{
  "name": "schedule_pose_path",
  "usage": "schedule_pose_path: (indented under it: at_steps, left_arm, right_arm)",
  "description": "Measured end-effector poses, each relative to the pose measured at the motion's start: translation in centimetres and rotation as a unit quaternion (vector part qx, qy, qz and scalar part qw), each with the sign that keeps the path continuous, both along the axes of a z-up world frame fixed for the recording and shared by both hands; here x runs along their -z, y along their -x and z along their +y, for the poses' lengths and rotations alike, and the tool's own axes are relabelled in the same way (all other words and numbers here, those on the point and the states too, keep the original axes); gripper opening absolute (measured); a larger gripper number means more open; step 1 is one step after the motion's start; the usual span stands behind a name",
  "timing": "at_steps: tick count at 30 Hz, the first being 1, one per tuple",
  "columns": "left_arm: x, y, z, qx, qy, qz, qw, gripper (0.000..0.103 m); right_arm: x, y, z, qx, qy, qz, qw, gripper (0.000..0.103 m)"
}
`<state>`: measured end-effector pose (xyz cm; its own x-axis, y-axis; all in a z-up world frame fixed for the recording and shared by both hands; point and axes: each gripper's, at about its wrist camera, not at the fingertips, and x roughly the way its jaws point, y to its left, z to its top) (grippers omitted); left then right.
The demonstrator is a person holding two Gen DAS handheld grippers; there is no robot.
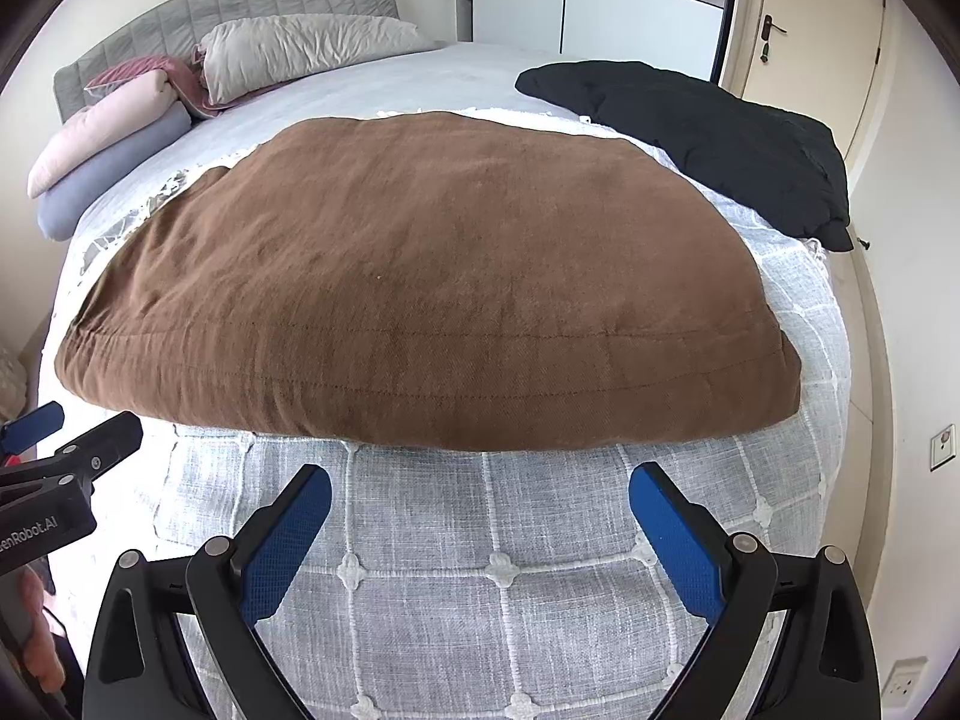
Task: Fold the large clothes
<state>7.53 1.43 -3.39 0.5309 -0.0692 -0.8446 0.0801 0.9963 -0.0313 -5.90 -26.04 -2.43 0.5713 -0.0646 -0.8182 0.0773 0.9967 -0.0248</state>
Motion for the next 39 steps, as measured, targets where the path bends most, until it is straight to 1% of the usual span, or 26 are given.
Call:
schedule_pose_path:
  at_steps: [39]
  left_arm:
    - [-0.08,-0.02,0.18,0.003,-0.004,0.002,1.0,0.101]
  right_arm:
    - [0.21,0.1,-0.24,0.003,-0.001,0.002,1.0,0.101]
